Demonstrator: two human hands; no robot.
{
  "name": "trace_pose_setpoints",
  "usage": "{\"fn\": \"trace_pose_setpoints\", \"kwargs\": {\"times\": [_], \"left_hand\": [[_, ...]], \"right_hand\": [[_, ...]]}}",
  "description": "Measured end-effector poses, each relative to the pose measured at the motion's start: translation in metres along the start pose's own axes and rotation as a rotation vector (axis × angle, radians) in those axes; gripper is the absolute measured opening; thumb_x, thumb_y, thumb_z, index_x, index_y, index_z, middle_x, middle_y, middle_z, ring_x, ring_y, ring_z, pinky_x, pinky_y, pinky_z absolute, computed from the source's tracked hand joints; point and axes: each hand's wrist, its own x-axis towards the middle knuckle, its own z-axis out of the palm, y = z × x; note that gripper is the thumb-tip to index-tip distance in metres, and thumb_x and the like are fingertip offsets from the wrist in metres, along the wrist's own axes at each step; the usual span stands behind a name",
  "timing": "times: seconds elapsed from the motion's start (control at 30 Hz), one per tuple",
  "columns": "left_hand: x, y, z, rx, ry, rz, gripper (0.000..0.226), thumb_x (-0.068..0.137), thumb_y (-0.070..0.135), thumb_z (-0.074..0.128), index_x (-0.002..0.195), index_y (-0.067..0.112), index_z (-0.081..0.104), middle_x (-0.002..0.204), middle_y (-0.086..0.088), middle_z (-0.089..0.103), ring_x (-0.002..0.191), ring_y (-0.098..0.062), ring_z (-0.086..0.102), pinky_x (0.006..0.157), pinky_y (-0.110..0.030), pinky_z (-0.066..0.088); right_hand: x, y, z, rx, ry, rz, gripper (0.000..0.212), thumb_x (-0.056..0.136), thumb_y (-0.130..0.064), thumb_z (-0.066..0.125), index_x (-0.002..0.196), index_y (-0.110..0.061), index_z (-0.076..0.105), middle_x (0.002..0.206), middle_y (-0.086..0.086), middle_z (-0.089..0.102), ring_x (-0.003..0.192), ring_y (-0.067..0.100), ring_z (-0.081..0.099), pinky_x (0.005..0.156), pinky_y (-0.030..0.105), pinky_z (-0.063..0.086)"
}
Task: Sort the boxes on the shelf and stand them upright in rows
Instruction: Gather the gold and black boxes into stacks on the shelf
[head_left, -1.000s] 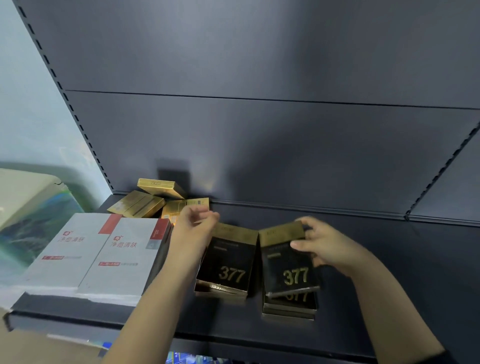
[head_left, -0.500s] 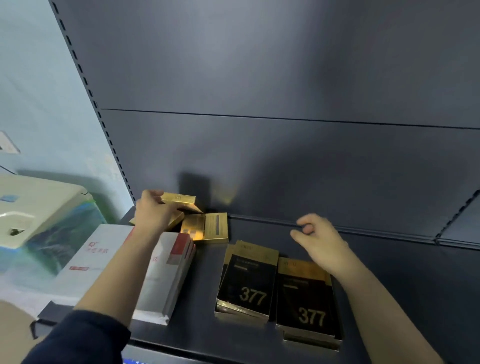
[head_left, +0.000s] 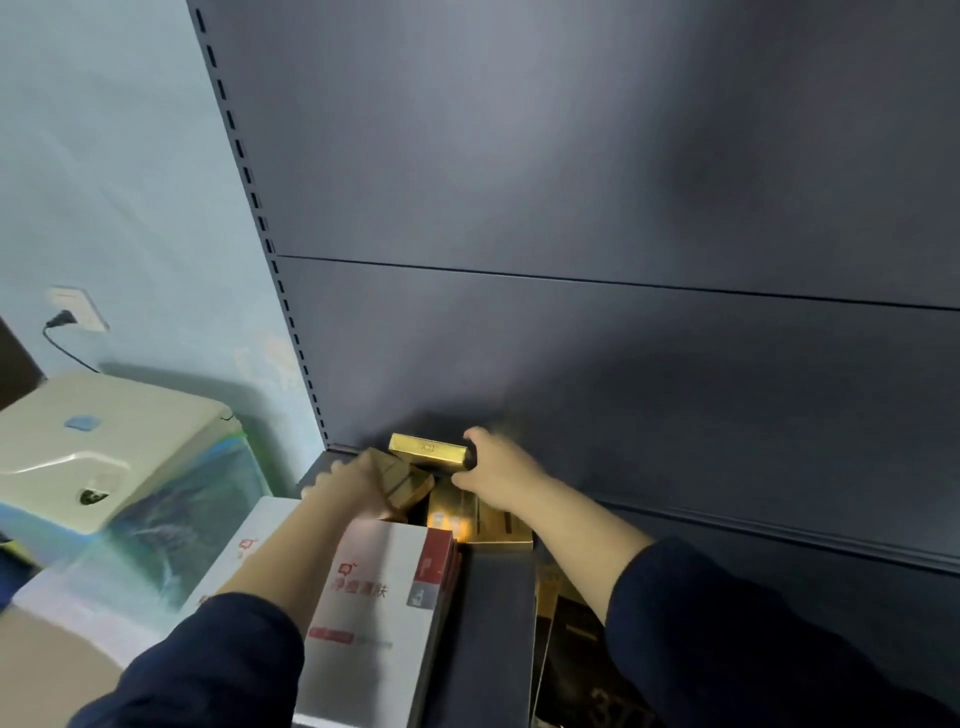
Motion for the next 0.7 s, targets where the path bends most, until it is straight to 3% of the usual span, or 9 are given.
{"fn": "trace_pose_setpoints", "kwargs": {"times": [0.07, 0.17, 0.23, 0.3, 0.4, 0.53, 0.63, 0.7], "left_hand": [[-0.012, 0.006, -0.011, 0.003, 0.049, 0.084, 0.083, 0.067, 0.046, 0.08, 0.139, 0.026, 0.043, 0.144, -0.012, 0.042, 0.127, -0.036, 0.048, 0.105, -0.046, 0.044], [-0.018, 0.009, -0.017, 0.086, 0.069, 0.24, 0.055, 0.073, 0.039, 0.076, 0.122, 0.02, 0.061, 0.12, -0.007, 0.064, 0.108, -0.027, 0.062, 0.089, -0.036, 0.052], [-0.026, 0.009, -0.022, 0.133, 0.143, 0.306, 0.042, 0.076, 0.039, 0.068, 0.113, 0.018, 0.064, 0.102, -0.004, 0.068, 0.091, -0.024, 0.064, 0.073, -0.032, 0.051], [-0.032, 0.006, -0.033, 0.049, 0.294, 0.322, 0.032, 0.078, 0.03, 0.063, 0.107, 0.016, 0.065, 0.1, -0.008, 0.07, 0.088, -0.028, 0.063, 0.073, -0.034, 0.052], [-0.035, -0.003, -0.053, -0.315, 0.491, 0.287, 0.03, 0.085, 0.021, 0.062, 0.115, 0.015, 0.067, 0.104, -0.015, 0.071, 0.09, -0.033, 0.066, 0.079, -0.036, 0.055], [-0.044, -0.003, -0.067, -0.918, 0.548, 0.297, 0.025, 0.084, 0.026, 0.073, 0.107, 0.017, 0.068, 0.099, -0.007, 0.069, 0.077, -0.017, 0.066, 0.062, -0.025, 0.05], [-0.05, 0.01, -0.068, -1.272, 0.519, 0.241, 0.023, 0.084, 0.036, 0.073, 0.096, 0.018, 0.064, 0.103, -0.009, 0.07, 0.086, -0.025, 0.066, 0.076, -0.038, 0.055], [-0.057, 0.022, -0.064, -1.395, 0.434, 0.2, 0.022, 0.086, 0.042, 0.069, 0.088, 0.021, 0.061, 0.092, -0.006, 0.07, 0.084, -0.026, 0.067, 0.079, -0.041, 0.056]], "right_hand": [[0.012, 0.003, 0.01, -0.063, 0.06, -0.016, 0.045, 0.091, -0.034, 0.06, 0.134, -0.023, 0.049, 0.124, 0.005, 0.056, 0.103, 0.025, 0.059, 0.084, 0.04, 0.055], [0.022, 0.009, 0.018, -0.061, 0.126, -0.007, 0.031, 0.093, -0.036, 0.057, 0.122, -0.024, 0.06, 0.111, 0.002, 0.065, 0.094, 0.023, 0.064, 0.076, 0.039, 0.058], [0.027, 0.013, 0.018, 0.065, 0.138, 0.051, 0.027, 0.093, -0.036, 0.058, 0.115, -0.022, 0.061, 0.103, 0.002, 0.068, 0.088, 0.021, 0.066, 0.073, 0.036, 0.058], [0.027, 0.013, 0.01, 0.344, 0.096, 0.125, 0.017, 0.094, -0.031, 0.059, 0.106, -0.019, 0.061, 0.092, 0.005, 0.07, 0.071, 0.017, 0.067, 0.062, 0.029, 0.056], [0.016, 0.014, -0.012, 0.817, -0.005, 0.169, 0.015, 0.096, -0.022, 0.059, 0.109, -0.015, 0.06, 0.089, 0.011, 0.073, 0.068, 0.02, 0.069, 0.059, 0.028, 0.056], [-0.009, 0.027, -0.032, 1.173, -0.021, 0.084, 0.023, 0.095, -0.004, 0.057, 0.116, -0.011, 0.059, 0.101, 0.018, 0.073, 0.087, 0.026, 0.074, 0.071, 0.031, 0.06], [-0.031, 0.036, -0.045, 1.395, -0.033, 0.042, 0.06, 0.082, 0.029, 0.03, 0.119, -0.005, 0.062, 0.115, 0.024, 0.066, 0.102, 0.035, 0.069, 0.083, 0.037, 0.059], [-0.047, 0.044, -0.053, 1.457, -0.038, 0.023, 0.075, 0.072, 0.034, 0.021, 0.121, -0.004, 0.062, 0.124, 0.021, 0.061, 0.109, 0.035, 0.067, 0.09, 0.04, 0.057]]}}
